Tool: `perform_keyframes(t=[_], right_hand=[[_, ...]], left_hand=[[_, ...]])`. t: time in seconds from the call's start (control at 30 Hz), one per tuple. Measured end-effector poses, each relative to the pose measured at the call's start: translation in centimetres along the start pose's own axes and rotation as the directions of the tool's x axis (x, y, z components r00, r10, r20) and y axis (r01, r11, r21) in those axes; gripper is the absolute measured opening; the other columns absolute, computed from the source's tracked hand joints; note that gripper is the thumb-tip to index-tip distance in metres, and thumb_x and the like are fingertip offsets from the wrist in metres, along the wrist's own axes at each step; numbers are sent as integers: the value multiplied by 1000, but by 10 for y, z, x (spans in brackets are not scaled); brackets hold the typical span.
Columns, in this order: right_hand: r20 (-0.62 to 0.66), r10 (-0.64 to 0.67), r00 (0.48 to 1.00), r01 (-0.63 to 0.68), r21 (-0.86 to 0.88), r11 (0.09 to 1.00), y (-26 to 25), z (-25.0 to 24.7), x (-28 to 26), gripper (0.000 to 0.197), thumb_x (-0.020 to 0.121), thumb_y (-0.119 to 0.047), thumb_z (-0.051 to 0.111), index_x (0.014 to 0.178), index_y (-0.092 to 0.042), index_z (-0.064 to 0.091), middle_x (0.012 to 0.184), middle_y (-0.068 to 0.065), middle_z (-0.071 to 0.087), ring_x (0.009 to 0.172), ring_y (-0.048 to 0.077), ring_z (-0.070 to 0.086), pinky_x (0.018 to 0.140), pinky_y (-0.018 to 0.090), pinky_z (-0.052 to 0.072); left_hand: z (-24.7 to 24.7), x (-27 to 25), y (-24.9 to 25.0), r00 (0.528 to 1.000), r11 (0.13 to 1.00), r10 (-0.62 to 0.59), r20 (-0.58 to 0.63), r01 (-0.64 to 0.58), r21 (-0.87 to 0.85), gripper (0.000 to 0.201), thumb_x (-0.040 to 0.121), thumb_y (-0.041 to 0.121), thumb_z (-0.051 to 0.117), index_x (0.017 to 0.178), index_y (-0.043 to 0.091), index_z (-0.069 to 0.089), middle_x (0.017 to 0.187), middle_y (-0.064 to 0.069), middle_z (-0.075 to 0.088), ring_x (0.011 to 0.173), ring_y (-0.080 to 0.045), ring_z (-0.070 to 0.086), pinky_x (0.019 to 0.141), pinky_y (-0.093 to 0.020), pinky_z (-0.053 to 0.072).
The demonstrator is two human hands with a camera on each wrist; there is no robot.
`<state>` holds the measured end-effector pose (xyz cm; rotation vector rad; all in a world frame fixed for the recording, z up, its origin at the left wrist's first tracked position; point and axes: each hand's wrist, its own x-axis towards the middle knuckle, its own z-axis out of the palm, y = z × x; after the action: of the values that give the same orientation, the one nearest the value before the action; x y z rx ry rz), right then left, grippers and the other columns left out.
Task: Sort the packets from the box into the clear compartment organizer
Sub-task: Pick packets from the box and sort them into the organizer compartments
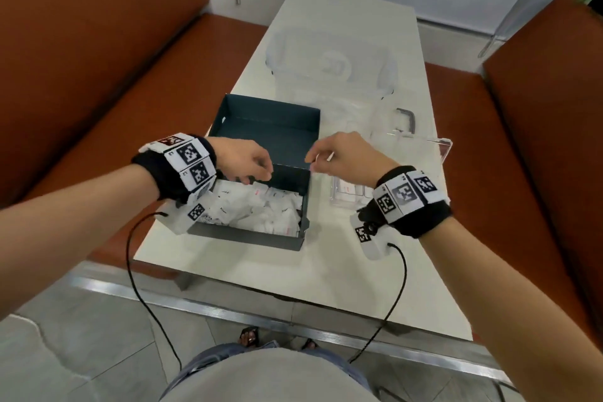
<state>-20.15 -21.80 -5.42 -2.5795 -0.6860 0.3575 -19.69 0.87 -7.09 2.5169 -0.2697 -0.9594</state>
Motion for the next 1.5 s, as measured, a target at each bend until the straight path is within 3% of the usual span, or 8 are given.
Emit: perform_keyframes(t=[0.17,0.33,0.5,0.63,0.83,1.17,1.3,1.5], right_hand=[[241,-39,970,88,-199,976,-34,49,38,22,90,-16,62,110,-12,70,109,3,69,98,20,62,79,19,41],[361,140,922,12,-388,921,-40,78,57,44,86,-9,64,129,-12,56,123,13,59,106,29,60,86,31,49],[333,188,924,-21,-446,895,-42,89,61,41,86,-2,60,127,-4,55,120,16,61,106,31,61,81,31,47],[353,253,901,-56,-484,873,-42,97,62,35,92,-2,53,127,1,55,126,17,59,116,31,57,96,32,44],[355,278,893,-60,-519,853,-39,107,54,50,90,-4,57,138,-1,43,132,19,47,120,35,52,100,41,45],[306,222,926,7,-600,800,-29,114,52,47,88,-10,64,132,-8,50,125,12,58,117,29,55,97,38,46],[279,210,937,-1,-599,801,-26,115,52,32,91,-8,59,122,-4,57,123,13,58,116,28,55,95,36,45],[300,213,930,-21,-535,845,-22,114,54,28,89,-8,60,118,-6,60,113,11,64,104,27,62,85,33,48]], left_hand=[[10,1,-26,994,962,-109,24,99,253,31,96,35,54,121,18,62,111,-5,67,85,-19,63,62,-24,49],[31,15,-27,990,915,-137,-16,132,381,38,96,26,56,127,4,59,127,-13,62,90,-18,49,76,-26,38],[50,30,-12,997,876,-8,-73,42,481,35,97,25,52,125,5,58,124,-14,63,108,-27,60,91,-32,48],[65,38,-4,996,855,43,-84,6,519,46,95,25,57,135,5,50,133,-13,57,120,-28,56,94,-32,44],[71,45,-8,995,788,62,-72,-5,616,49,98,24,54,141,3,41,141,-12,45,131,-26,40,103,-32,36],[65,48,-14,993,860,-89,-80,117,497,54,93,9,61,138,-2,36,131,-21,54,118,-35,57,88,-36,46],[65,47,-10,986,823,-163,-42,159,545,42,97,11,54,136,-1,42,130,-19,57,117,-34,59,85,-34,47],[66,46,-10,988,806,-147,-39,142,575,31,100,19,51,126,3,57,123,-13,63,111,-27,63,73,-27,42]])
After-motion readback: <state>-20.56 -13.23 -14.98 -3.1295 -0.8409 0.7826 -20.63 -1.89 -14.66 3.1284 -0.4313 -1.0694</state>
